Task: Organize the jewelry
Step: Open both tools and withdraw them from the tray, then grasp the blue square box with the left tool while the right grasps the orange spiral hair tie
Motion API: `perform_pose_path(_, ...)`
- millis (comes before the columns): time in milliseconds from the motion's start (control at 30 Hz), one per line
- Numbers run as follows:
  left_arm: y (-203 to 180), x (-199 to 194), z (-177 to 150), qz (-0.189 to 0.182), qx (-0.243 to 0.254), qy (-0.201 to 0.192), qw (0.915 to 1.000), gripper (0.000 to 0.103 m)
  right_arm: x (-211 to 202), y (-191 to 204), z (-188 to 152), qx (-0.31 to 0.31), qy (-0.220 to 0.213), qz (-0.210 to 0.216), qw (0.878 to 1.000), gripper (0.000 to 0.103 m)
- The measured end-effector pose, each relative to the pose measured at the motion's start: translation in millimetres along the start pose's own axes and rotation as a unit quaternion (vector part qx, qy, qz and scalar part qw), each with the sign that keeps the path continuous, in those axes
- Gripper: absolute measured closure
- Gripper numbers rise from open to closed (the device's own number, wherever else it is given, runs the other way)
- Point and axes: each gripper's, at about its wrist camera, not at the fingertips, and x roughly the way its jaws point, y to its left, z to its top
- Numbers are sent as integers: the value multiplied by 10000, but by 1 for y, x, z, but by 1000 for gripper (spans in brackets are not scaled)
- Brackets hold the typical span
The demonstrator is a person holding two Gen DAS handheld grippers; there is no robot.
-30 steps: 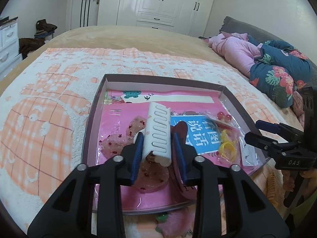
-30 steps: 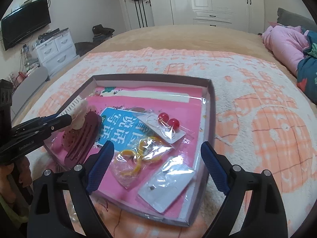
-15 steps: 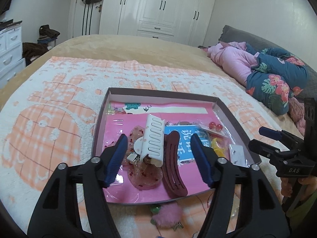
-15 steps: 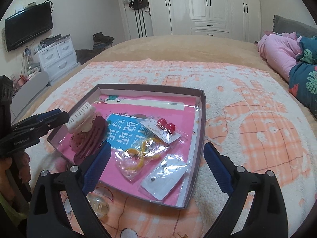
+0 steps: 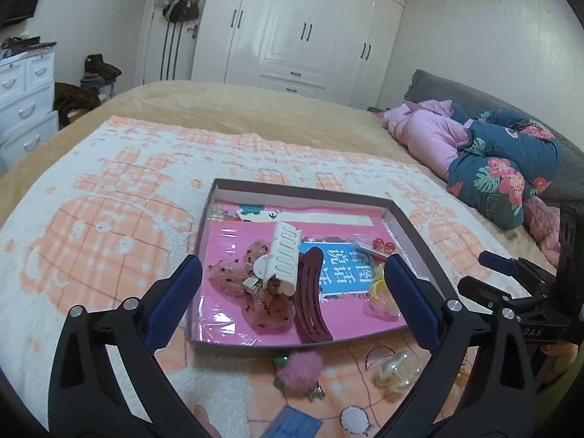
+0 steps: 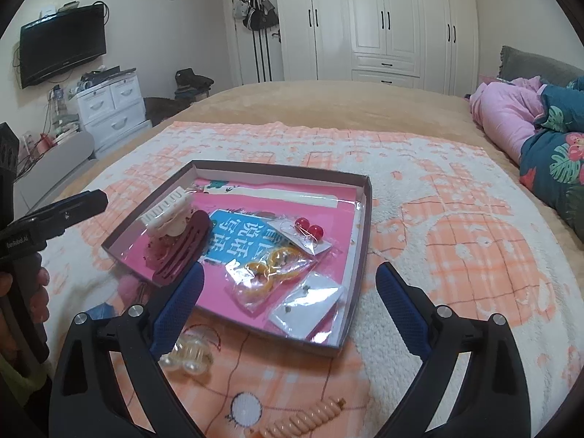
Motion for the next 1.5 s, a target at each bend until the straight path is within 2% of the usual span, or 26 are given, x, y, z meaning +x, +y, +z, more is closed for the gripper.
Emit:
perform_pose_path(467,-13,-38,-15,41,144,-278,9995,12,-33,16,-28,-180,-56,47,9998,8)
perform_pose_path(1067,-23,-58,-41,99,377,-192,9991,12,-52,29,-52,-246,2,66,9997,8)
perform_pose_path(1500,-24,-61,-58,198,508,-71,9985,12,-60,22,-65,-9,-14,-120,9999,8)
